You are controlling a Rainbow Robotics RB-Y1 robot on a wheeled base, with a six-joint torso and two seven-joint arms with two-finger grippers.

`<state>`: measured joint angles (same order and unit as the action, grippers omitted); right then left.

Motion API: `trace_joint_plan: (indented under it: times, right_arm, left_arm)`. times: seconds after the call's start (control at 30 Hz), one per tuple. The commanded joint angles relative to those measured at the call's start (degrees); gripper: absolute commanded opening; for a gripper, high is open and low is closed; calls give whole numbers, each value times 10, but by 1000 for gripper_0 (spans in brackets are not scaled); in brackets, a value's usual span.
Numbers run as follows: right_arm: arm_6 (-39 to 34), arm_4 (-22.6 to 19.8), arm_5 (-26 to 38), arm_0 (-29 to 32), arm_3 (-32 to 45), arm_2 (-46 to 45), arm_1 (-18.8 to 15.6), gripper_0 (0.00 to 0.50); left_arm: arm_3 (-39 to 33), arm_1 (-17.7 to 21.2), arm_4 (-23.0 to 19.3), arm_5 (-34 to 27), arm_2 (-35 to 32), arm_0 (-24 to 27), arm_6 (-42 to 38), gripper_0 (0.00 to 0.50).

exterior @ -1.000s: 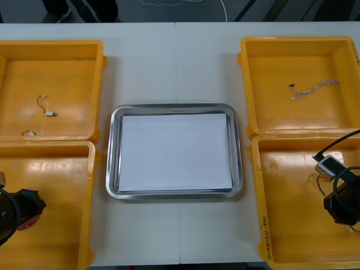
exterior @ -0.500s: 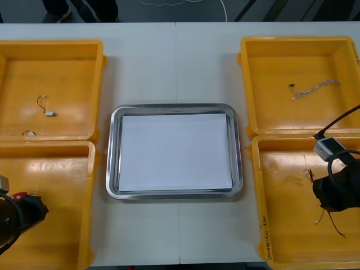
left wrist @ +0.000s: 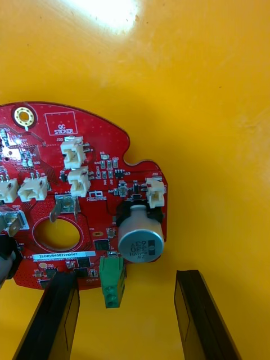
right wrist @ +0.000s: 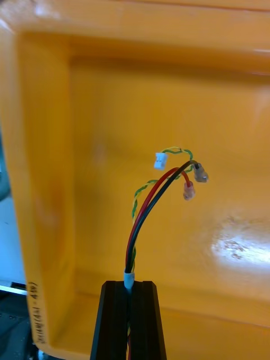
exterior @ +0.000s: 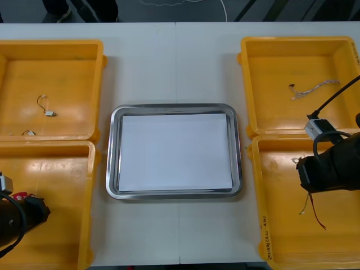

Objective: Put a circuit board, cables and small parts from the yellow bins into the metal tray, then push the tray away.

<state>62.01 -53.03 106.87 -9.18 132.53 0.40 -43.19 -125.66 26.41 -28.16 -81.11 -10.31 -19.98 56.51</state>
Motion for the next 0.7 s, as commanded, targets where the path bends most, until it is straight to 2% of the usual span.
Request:
trace_joint_plan:
  times: [0.03,0.07,0.1,0.17,0.23,0.27,0.47,0.7]
  right_arm:
    - [-34,4,18,-35,19,13,35,0]
    - [-36,8,25,-40,19,13,42,0]
    - [-37,11,28,-42,18,14,45,0]
    - [-43,20,31,-52,18,20,57,0]
    - [-50,24,31,-60,18,22,66,0]
    - [-61,25,31,-65,18,24,72,0]
    - [-116,44,31,-88,17,57,91,0]
    - [-127,54,31,-92,18,72,96,0]
  left_arm:
    - [-3,-5,7,6,6,-17,52,426]
    - [-3,-5,7,7,6,-17,53,370]
    - [-3,-5,8,7,6,-17,53,335]
    - [-4,-5,8,7,6,-17,54,122]
    - [-3,-5,8,7,6,-17,54,38]
    - [-4,-5,9,6,6,-17,55,12]
    - [-5,-4,11,7,6,-16,62,0]
    - [-33,-4,10,-23,-14,-6,69,0]
